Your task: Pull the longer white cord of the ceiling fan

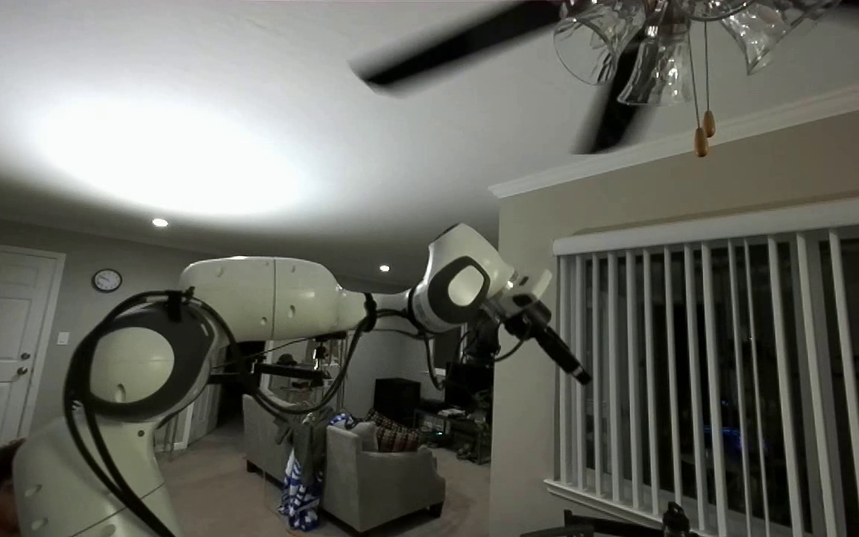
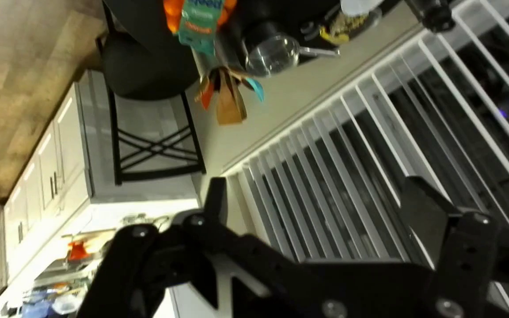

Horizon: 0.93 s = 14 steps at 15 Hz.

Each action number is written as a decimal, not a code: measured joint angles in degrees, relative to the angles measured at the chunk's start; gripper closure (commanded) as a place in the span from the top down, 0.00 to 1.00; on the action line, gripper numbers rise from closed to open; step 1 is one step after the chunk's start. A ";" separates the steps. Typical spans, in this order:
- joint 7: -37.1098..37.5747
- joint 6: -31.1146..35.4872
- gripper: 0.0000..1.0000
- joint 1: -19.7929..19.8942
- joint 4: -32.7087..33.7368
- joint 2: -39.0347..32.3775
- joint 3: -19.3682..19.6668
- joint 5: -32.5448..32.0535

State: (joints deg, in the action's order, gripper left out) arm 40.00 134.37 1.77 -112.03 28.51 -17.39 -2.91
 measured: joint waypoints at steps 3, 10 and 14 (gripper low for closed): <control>6.33 -0.01 1.00 4.65 11.06 -2.59 -2.48 -5.79; 23.76 4.10 1.00 13.54 22.91 -8.75 -6.51 -27.49; 23.95 4.04 1.00 12.12 23.03 -9.39 -5.58 -27.84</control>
State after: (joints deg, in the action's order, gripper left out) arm 63.95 138.42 13.90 -89.00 19.12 -22.98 -30.75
